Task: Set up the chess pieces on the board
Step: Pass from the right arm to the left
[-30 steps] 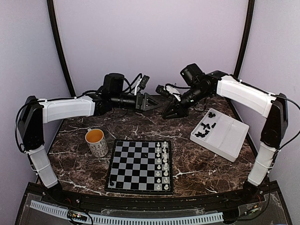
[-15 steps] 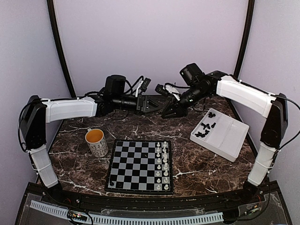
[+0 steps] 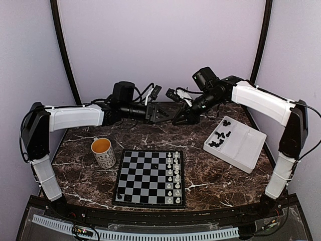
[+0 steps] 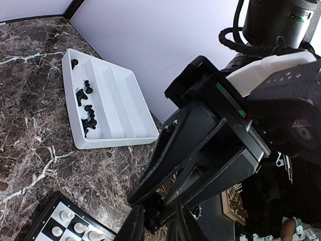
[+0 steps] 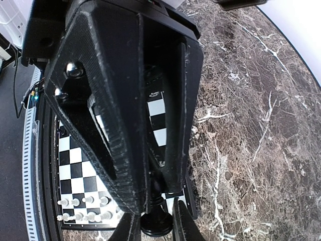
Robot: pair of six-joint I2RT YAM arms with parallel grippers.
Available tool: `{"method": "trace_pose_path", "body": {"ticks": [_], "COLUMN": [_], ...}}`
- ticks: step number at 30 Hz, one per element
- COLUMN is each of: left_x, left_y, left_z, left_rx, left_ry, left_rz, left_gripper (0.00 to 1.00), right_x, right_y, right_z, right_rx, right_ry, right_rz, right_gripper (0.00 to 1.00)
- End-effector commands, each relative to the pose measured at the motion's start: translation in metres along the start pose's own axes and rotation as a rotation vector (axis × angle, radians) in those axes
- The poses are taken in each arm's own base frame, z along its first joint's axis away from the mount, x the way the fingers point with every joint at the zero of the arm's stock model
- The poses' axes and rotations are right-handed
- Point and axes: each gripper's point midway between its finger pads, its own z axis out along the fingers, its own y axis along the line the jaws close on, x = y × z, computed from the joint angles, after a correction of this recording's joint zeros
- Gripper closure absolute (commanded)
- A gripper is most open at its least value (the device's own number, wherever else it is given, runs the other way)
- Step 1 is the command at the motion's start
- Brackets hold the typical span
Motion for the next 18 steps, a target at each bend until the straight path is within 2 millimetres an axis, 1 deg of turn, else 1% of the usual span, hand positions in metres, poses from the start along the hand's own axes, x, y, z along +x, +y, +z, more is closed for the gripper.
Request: {"method": "trace_pose_path", "body": {"ticks": [1,5,8,11,12,15,17,18], "left_x": [0.005,0.006,0.006,0.006,0.006,0.004,0.004,0.004], "left_y": [-0.005,-0.006,-0.006,-0.007,-0.007,-0.009,-0.01,-0.01], "left_z": [0.0,0.0,0.0,-0.001,-0.001,-0.003,-0.007,-0.009], "left_rx": [0.023,0.026,0.027,0.028,0.027,0.015,-0.02,-0.037], "left_ry": [0.014,0.016,0.015,0.014,0.014,0.017,0.029,0.034], "left_rz": [0.006,0.004,0.006,0.008,0.008,0.013,0.027,0.06], "left_gripper": [0.77,0.84,0.91,0.95,0.96,0.97,0.98,0.99], "right_x": [-0.018,-0.019,-0.018,-0.019,-0.02,-0.019,-0.015,-0.011], "right_y": [-0.001,0.0,0.0,0.0,0.0,0.001,0.001,-0.001], "right_z": [-0.01,-0.01,-0.01,-0.012,-0.012,-0.019,-0.029,-0.037], "right_rx": [0.025,0.023,0.022,0.025,0.027,0.039,0.058,0.066], "right_ry": [-0.051,-0.053,-0.05,-0.051,-0.052,-0.036,-0.031,-0.032], "right_rz": [-0.021,-0.019,-0.019,-0.022,-0.024,-0.034,-0.04,-0.039], "right_gripper": [0.98,0.98,0.98,0.97,0.95,0.8,0.7,0.65]}}
